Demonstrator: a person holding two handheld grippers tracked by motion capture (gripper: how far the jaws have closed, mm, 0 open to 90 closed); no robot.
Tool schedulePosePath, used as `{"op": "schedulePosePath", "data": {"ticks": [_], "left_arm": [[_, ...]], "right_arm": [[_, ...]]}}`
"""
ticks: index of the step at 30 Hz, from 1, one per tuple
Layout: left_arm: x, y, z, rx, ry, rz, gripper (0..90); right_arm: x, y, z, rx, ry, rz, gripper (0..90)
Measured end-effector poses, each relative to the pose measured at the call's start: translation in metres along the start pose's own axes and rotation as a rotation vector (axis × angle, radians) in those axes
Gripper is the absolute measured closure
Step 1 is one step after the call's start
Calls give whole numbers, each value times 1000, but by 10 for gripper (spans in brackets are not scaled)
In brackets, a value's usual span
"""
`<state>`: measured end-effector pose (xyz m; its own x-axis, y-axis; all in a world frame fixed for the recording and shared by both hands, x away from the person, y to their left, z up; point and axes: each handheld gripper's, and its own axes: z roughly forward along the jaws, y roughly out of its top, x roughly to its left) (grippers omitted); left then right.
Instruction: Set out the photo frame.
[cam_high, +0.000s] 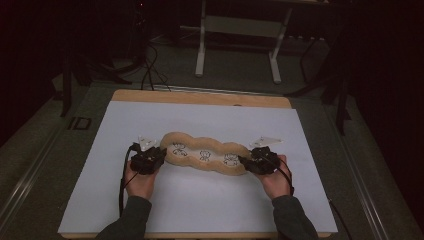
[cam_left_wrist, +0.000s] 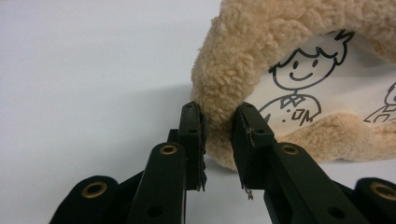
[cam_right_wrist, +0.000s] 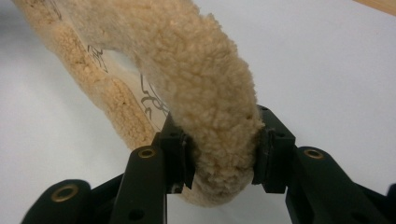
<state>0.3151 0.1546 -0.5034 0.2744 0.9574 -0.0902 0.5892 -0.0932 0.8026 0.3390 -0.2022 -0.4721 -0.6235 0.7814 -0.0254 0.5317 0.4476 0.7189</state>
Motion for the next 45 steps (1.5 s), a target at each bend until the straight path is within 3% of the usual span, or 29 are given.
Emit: {"op": "schedulePosePath", "data": {"ticks": [7,8,12,13,18,19,22,25,27,37,45], "left_arm": [[-1,-4,-4,-7,-5,-5,753],[-1,-4,-4,-9,-5,-4,753],[-2,-4,-6,-14,-4,-2,752],[-2,-4,-7,-17,-4,2,753],[-2,-5,-7,-17,-6,-1,752],[-2,-5,-7,-16,-7,-2,752],[-2,-5,-7,-16,-7,-1,752],[-2,-6,-8,-8,-10,-1,752],[-2,-7,-8,-14,-13,-1,752],[-2,-14,-9,0,-18,-6,752],[-4,-18,-13,-4,-29,-9,753]], "right_arm": [[-2,-1,2,-18,7,34,587],[-3,-2,3,-28,8,66,569],[-5,-5,5,-41,16,112,543],[-7,-8,7,-51,31,147,514],[-9,-13,11,-41,43,172,485],[-12,-16,13,-45,61,203,470],[-15,-20,16,-36,78,236,459],[-15,-25,19,-17,95,255,482],[-18,-30,20,-30,138,279,574],[-19,-26,15,-24,125,257,603],[-22,-27,11,-6,158,262,607]]}}
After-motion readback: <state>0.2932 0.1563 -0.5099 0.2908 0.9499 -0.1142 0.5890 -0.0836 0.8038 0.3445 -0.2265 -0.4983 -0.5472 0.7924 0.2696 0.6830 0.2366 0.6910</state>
